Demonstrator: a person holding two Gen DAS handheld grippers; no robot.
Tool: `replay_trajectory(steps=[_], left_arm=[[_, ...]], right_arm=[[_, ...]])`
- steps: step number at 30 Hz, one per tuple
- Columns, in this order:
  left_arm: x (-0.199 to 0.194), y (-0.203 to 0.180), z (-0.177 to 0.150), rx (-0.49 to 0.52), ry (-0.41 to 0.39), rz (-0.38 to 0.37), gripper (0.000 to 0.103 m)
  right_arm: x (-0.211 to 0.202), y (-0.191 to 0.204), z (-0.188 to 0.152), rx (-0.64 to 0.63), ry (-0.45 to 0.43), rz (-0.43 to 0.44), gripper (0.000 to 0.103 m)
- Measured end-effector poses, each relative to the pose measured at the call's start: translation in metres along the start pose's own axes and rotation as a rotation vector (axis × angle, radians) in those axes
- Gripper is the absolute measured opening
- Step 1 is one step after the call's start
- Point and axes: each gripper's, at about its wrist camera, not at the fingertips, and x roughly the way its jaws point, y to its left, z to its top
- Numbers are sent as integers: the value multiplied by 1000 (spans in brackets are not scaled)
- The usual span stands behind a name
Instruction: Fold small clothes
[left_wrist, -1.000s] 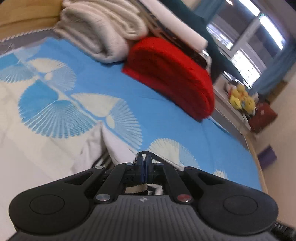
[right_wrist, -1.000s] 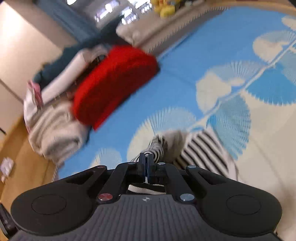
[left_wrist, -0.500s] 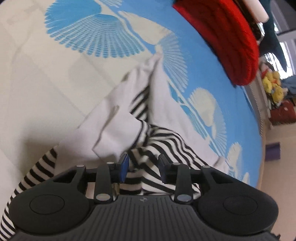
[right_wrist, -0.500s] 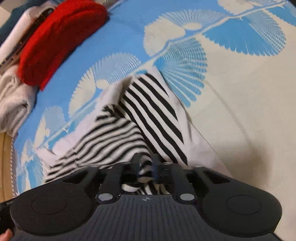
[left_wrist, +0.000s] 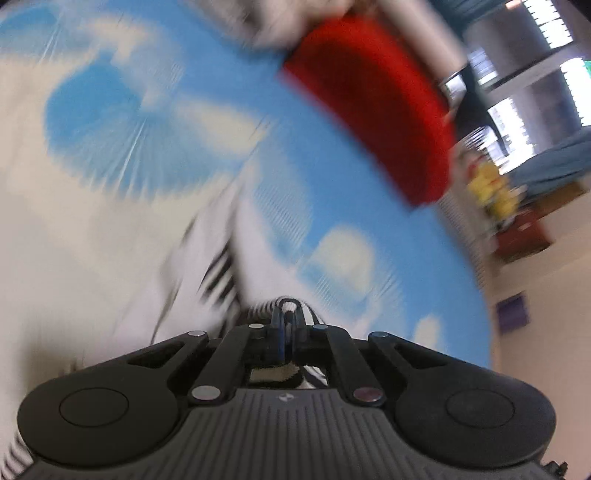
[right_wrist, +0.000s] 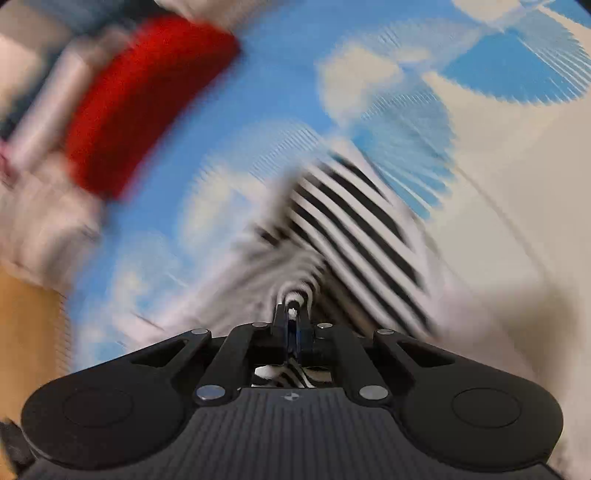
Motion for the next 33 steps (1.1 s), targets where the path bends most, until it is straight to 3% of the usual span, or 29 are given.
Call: replay_trajectory(steps=[2,4,7,9,12,14,16,19,21,23,24,26,27,31,33], left_arm=[[-7,0,4,-2,-23,-22,3],[3,9,1,-17,58,28,3],[32,30,-14,-22,240,210,3],[42,45,-17,-64,289,283,7],[36,38,-6,-8,243,292,7],[18,20,4,66,116,237,7],[7,-1,5,163,53,113,7],[17,-21,-10,257,154,-16,13],[37,-21,-29,315,247,54,14],[60,-12,-49,411,310,251,13],[67,-8,-55,446,328,315,13],[70,-1,-57,450,336,322,13],[67,-2,-53,447,331,316,13],[39,-12,-44,481,227,297,13],[44,-11,-47,519,225,310,13]], right_arm=[[-18,7,5,10,-75,92,3],[-26,9,7,-1,-103,99,3],[-12,-2,1,4,2,-61,3],[10,-18,-9,32,117,-210,7],[25,-29,-18,66,180,-283,12],[19,-13,-14,-26,116,-296,12],[2,6,-11,-122,-7,-255,12],[-14,30,-11,-222,-110,-126,19],[-10,36,-14,-240,-77,-63,25],[6,32,-20,-221,21,-46,28],[16,28,-25,-213,80,-88,29],[41,17,-36,-238,202,-242,29],[47,12,-40,-248,221,-284,28],[40,15,-37,-237,172,-260,29],[30,24,-34,-265,119,-232,30]])
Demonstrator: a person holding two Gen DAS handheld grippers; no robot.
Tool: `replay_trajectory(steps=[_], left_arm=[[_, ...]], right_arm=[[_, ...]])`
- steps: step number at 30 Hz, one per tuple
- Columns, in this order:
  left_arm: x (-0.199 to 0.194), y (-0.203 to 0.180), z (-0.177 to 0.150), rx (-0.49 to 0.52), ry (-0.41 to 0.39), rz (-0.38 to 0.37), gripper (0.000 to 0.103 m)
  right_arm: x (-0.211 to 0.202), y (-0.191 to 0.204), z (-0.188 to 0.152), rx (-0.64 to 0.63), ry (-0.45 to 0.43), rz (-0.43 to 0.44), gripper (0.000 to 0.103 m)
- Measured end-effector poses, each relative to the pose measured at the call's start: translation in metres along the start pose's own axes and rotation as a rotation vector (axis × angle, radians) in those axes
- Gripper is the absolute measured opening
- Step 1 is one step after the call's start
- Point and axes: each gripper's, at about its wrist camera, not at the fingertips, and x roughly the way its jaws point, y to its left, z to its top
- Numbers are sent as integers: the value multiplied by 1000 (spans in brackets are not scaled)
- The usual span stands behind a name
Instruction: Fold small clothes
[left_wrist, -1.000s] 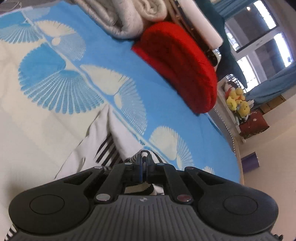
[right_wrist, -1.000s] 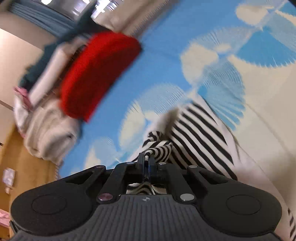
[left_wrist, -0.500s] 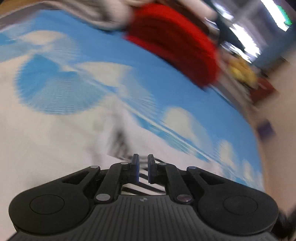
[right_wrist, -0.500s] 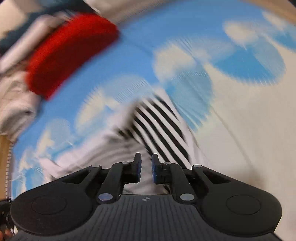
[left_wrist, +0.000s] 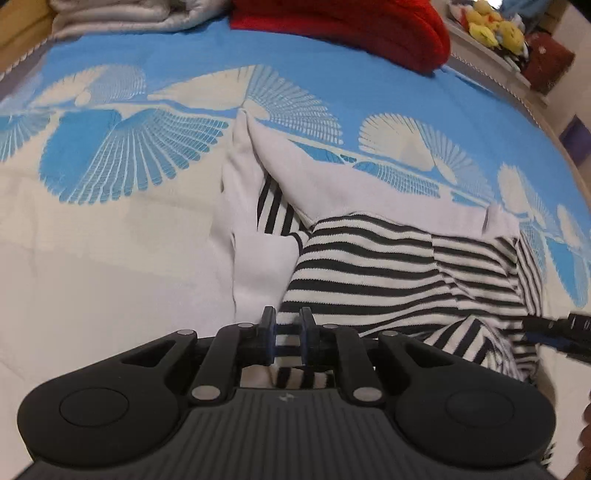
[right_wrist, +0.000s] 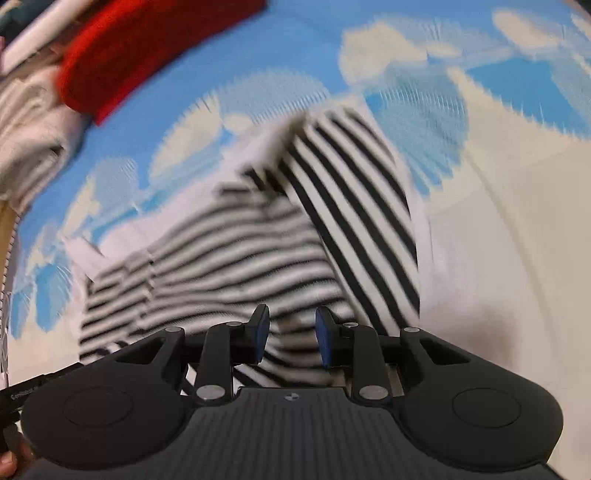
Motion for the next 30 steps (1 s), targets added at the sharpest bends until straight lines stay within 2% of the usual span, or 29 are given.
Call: replay_trajectory(steps=[1,3,5,7,9,12,14,16,18,19,23,27,30], left_arm=[[7,-3,-6,12,33,10,13],[22,-3,-17,26,120,12,14],[12,-1,-19,33,98,16,14],[-11,-3,-12,55,24,6,14],[-44,-3,-9,85,-74,13,15],[-95,-3,-21,86,-180,27,15],[-133,-1,-45,84,-263,10,15],[-163,1,-75,85,-331,-3,22],[-189,2,-111,84,-379,-10,31],[-198,5,-132,80,-391,-16,32],[-211,8,-204,93,-353,-27,32],[-210,10,-251,128,-338,-28,32],[-199,5,-271,165,-307,-14,32]], right_arm=[[0,-1,1,5,-5,10,31],[14,-10,0,42,50,0,31],[28,-20,-3,87,119,-34,30],[24,-15,0,83,103,-39,32],[1,1,5,37,30,-16,32],[-43,20,9,-32,-99,7,32],[-77,29,3,-43,-192,32,32],[-108,35,-6,-48,-279,80,32],[-140,38,-27,-82,-357,107,32],[-155,38,-42,-107,-385,111,33],[-193,24,-107,-223,-418,80,35],[-206,-1,-164,-305,-411,20,35],[-210,-21,-197,-311,-434,-33,35]])
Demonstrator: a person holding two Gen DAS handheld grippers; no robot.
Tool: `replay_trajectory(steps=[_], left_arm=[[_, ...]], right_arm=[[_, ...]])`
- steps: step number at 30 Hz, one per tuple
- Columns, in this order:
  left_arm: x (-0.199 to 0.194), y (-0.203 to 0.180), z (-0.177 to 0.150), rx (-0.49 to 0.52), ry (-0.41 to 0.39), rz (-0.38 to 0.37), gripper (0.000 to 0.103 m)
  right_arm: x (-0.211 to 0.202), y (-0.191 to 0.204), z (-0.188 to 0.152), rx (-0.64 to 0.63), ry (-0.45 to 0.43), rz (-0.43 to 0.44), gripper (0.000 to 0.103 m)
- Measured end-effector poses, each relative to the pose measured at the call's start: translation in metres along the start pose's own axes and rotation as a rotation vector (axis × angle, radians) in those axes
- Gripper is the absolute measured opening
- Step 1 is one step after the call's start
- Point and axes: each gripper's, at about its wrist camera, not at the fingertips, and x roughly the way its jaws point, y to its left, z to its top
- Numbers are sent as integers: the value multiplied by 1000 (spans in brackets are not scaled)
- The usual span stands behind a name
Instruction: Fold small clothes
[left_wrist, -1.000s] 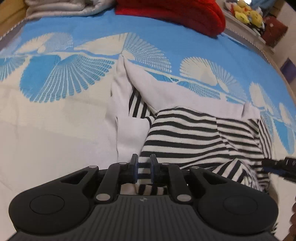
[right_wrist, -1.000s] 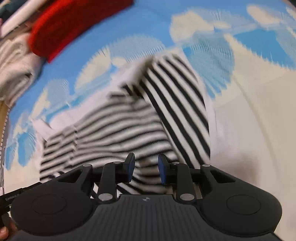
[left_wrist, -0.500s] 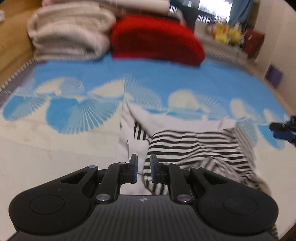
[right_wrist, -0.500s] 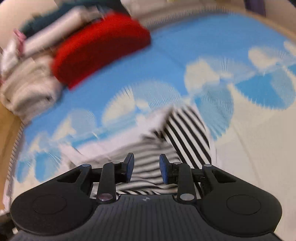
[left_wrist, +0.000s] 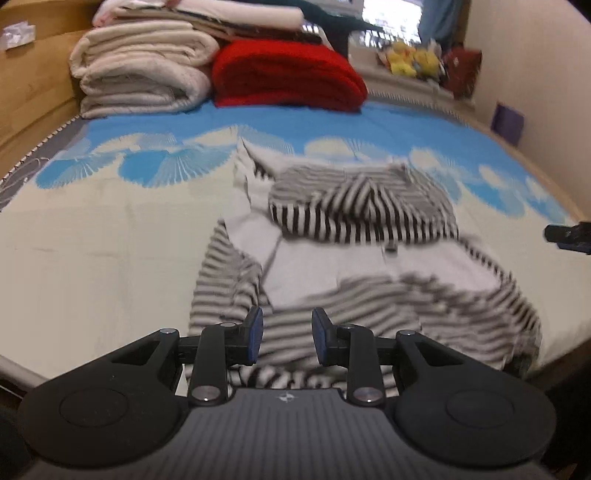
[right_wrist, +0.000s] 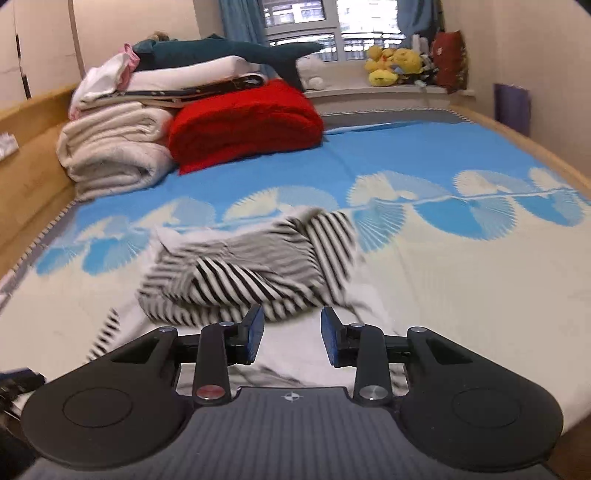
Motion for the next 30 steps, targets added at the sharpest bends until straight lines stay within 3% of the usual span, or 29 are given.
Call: replay_trajectory(steps=[4,15,17,20,23,30], left_arm=[[7,-3,-8,0,5,17,32],[28,11,-5,-112,57,9,40],[36,22,-5,-169,72,4,42],[49,55,-9,-341,115,-1,56],[64,87,-14,-473,167,2,56],[79,111,-20,-549,210,-8,63]], right_arm=[[-11,-17,-23,101,8,-36,35],[6,-41,-54,107,100,-127,35],[10,-43,-56,91,114,-132,35],[18,-46,-56,87,134,-132,36],[28,-52,-59,125,167,-127,42],[50,-65,-64,264,241,-105,43]])
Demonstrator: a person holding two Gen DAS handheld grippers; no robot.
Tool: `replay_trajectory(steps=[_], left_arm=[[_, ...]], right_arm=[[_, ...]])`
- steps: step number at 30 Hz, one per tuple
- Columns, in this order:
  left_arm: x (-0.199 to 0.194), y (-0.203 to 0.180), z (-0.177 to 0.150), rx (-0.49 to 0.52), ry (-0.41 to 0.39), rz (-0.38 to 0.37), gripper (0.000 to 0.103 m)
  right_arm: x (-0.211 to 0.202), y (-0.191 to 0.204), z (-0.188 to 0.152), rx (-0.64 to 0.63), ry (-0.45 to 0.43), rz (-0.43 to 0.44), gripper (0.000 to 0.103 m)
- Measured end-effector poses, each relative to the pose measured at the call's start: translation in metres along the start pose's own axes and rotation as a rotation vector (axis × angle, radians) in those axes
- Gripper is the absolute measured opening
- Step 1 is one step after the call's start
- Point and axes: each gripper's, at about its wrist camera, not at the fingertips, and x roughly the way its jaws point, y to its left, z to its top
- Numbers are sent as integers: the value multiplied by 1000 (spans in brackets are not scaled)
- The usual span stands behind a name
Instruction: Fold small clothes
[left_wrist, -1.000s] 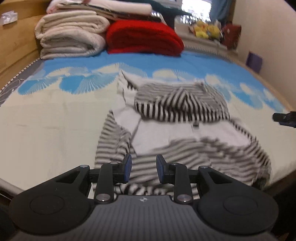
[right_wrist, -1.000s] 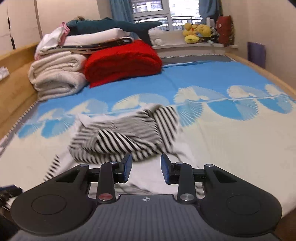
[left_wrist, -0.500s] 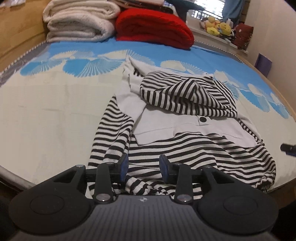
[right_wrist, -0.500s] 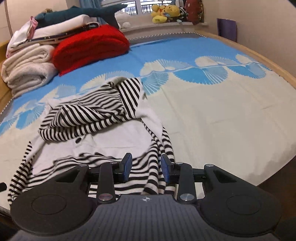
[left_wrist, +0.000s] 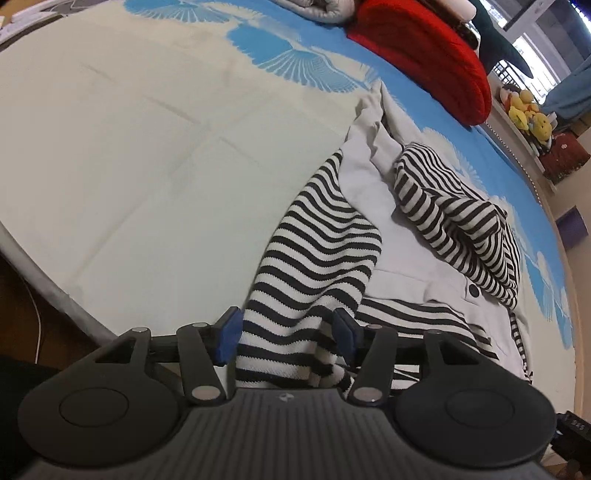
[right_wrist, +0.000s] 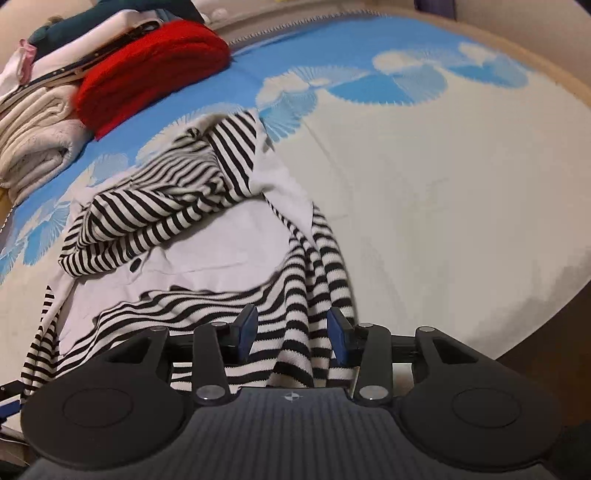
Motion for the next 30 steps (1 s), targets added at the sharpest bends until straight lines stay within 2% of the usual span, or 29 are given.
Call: replay_trajectory(steps=[1,6,10,14,21,23,24,25,26,27,28,30], left_arm=[[2,-1,-1,1,7,-4,68],[10,-11,-6,40,23,7,74],[13,-13,-9,47,32,10,74],[23,-6,-12,20,83,16,73],[22,-15,-19,114,64,47,72],[22,-18,-22,147,56,64,64],[22,-18,-23,167,50,69,44],[21,-19,-24,190,44,68,18],[21,-21,-25,208,45,56,13],[20,-21,-26,216,39,46,10],[17,-23,-27,231,24,52,8],[10,-26,-27,256,-11,72,8]], right_arm=[[4,0,0,6,19,-3,43],[24,-6,-5,57,103,-33,44],[33,-11,-8,96,129,-47,44],[38,-10,-13,100,142,-52,44],[34,-10,-16,101,151,-46,44],[33,-11,-17,104,153,-44,44],[33,-11,-17,102,154,-43,44],[32,-11,-18,98,155,-43,44],[32,-10,-18,93,156,-41,43],[32,-10,-19,88,156,-38,33],[31,-9,-19,86,156,-28,12],[27,-8,-18,97,142,14,6]])
